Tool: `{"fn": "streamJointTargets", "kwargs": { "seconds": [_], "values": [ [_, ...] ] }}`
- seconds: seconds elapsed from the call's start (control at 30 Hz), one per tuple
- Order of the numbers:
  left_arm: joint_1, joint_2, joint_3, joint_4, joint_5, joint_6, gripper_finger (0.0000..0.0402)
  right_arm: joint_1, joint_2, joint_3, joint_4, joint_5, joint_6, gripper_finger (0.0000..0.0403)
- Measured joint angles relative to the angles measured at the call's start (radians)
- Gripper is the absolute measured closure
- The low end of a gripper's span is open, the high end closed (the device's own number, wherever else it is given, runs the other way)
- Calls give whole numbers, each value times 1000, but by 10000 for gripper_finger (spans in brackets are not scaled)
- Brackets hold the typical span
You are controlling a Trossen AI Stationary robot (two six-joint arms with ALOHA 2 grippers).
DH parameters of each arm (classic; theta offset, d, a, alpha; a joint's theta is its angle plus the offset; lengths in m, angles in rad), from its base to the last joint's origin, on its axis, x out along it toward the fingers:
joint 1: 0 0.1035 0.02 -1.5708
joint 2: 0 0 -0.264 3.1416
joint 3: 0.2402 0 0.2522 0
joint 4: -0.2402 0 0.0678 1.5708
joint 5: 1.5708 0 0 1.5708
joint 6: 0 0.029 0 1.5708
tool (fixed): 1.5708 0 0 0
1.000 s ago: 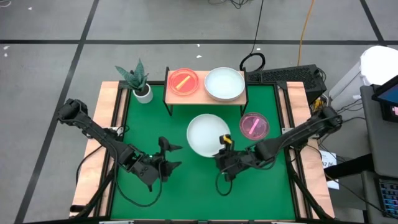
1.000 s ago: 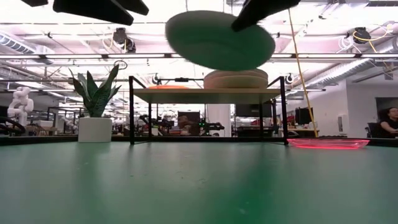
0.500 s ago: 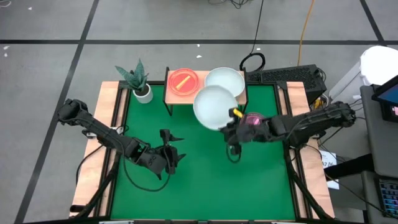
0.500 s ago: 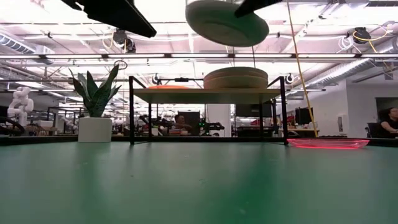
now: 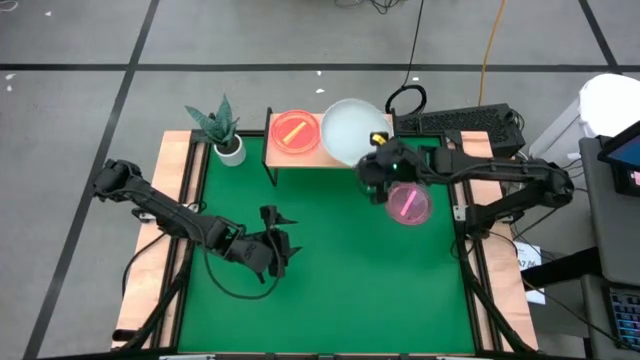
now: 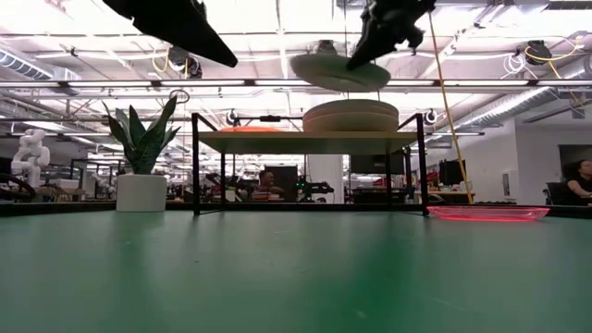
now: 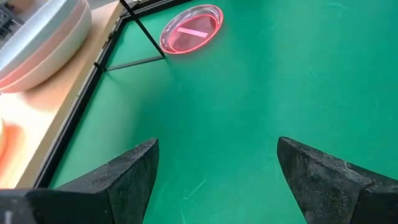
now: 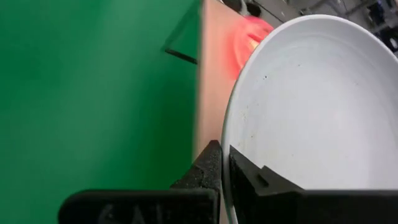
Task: Place and stack plates onto a shelf
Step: Stack the gray plate on top of the gray plate on the shelf
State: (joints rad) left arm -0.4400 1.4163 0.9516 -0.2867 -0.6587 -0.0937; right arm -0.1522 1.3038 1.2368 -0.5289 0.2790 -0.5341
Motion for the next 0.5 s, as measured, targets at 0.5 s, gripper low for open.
{"fn": "streamJointTargets", "kwargs": {
  "seconds": [0.5],
  "values": [
    [21, 5, 0, 0, 34, -10, 73, -218, 39, 0, -1, -162, -88, 403]
  ]
}}
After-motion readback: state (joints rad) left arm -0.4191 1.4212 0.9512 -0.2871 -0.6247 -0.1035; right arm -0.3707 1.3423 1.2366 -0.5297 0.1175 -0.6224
